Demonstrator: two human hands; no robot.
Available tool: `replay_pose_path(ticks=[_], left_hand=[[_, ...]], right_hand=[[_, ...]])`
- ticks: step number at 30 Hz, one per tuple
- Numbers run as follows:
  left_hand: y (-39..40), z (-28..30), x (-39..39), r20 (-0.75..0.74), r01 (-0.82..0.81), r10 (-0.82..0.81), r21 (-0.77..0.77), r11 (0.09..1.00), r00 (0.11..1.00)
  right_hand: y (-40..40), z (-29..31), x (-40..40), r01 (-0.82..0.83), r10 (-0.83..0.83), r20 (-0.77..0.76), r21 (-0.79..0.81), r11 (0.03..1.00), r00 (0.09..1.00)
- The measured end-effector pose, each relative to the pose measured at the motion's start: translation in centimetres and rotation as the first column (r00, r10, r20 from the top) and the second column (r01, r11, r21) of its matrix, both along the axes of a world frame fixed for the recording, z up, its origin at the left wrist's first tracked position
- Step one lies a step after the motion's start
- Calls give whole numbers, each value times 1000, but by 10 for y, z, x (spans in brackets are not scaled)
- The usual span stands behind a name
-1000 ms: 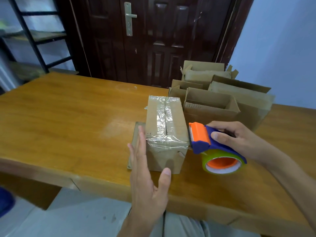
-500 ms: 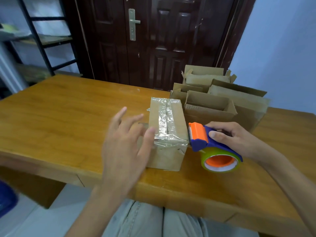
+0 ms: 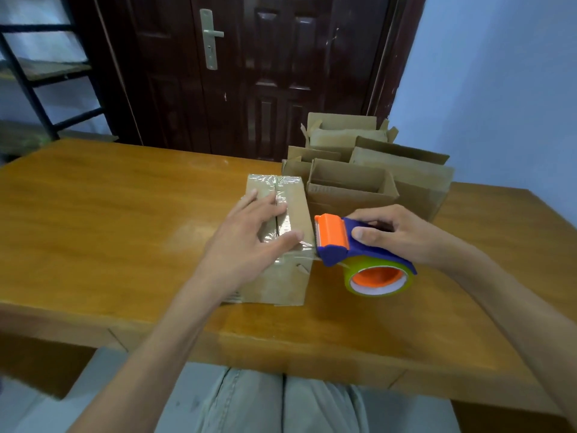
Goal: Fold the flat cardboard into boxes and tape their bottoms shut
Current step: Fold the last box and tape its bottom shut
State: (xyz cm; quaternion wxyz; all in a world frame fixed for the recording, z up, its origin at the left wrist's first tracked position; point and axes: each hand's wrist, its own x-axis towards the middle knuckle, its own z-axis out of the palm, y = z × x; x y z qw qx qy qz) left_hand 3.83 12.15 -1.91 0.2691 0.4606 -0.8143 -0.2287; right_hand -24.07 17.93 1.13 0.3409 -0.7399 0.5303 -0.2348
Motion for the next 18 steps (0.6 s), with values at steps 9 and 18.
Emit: replay_pose_path(ticks=[9, 18], left_hand=[[-9, -12, 4, 1, 7, -7, -63, 998, 1000], [-11, -14, 3, -13, 18, -19, -49, 999, 1000]], right_hand=[[15, -1, -27, 25, -25, 36, 4, 1000, 999], [17, 23, -26, -90, 92, -160, 20, 996, 983]])
